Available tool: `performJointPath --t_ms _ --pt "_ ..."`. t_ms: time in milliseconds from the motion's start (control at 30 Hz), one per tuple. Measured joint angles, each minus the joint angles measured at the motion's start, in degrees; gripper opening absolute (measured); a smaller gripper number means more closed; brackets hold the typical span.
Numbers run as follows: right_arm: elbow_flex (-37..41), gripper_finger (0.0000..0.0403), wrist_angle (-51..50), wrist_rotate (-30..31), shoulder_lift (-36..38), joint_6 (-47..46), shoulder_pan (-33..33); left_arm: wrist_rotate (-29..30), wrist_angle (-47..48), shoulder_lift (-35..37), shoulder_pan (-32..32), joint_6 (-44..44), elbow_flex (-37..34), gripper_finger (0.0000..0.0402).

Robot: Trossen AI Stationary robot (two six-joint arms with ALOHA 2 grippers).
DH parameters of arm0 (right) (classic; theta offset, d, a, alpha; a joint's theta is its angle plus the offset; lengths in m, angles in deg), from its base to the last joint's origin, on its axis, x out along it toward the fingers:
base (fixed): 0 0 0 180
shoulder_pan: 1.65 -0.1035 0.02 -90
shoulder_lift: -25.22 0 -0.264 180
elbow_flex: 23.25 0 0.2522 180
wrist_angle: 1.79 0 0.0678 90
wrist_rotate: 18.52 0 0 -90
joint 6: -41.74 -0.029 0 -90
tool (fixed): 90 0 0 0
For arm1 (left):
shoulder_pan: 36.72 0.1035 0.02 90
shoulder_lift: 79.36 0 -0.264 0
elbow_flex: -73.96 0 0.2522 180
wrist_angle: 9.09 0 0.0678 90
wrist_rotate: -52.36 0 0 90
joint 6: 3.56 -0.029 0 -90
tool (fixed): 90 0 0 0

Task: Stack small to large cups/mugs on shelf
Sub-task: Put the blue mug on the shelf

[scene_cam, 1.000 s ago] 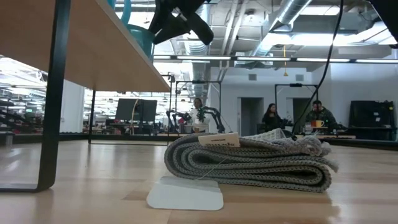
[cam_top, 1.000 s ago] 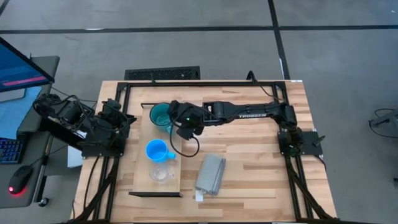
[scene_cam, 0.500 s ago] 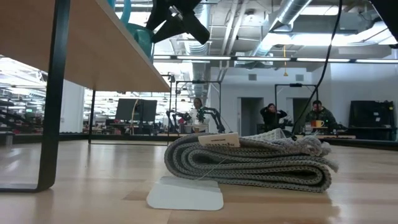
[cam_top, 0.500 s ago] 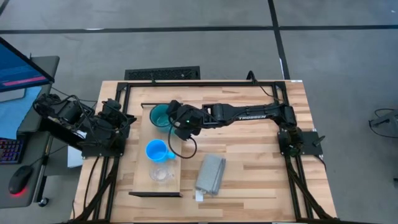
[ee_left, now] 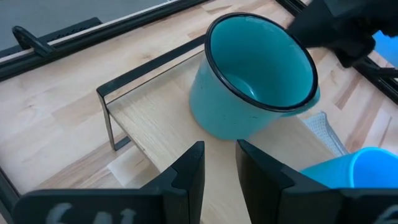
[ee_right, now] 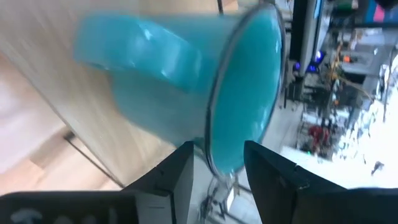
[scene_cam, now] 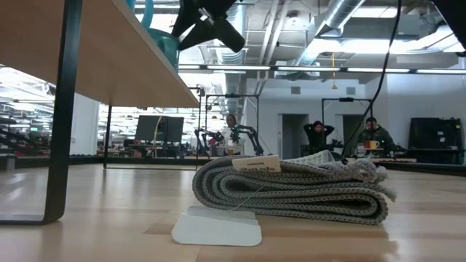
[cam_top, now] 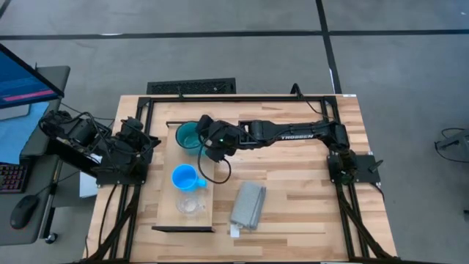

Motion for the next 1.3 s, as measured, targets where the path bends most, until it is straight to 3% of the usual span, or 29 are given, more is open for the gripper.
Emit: performJointPath --t_ms 233,433,633,833,1067,1300 --pt "-0.07 0.0162 0.04 6.03 0.04 1.0 0.4 0.18 -0.01 0.0 0.0 -0.12 0.0 0.0082" --pt "-0.09 0.0155 -0.16 7.27 0.2 -0.09 0.29 0.22 0.0 0.0 0.0 -0.21 0.0 0.0082" --pt "-0.15 0.0146 -1.13 7.0 3.47 -13.53 0.74 0.28 0.01 0.0 -0.01 -1.58 0.0 0.0082" --pt "-0.27 0.0137 -3.51 7.03 8.84 -33.36 0.48 2.4 0.05 0.04 0.0 -3.44 0.0 0.0082" --pt "-0.17 0.0134 -7.68 6.99 12.68 -44.05 -1.38 8.08 -0.01 0.02 0.0 -5.19 0.0 0.0082" --pt "-0.15 0.0134 -8.48 0.85 14.1 -54.9 -2.33 11.09 -0.01 0.04 0.01 -6.6 0.0 0.0082"
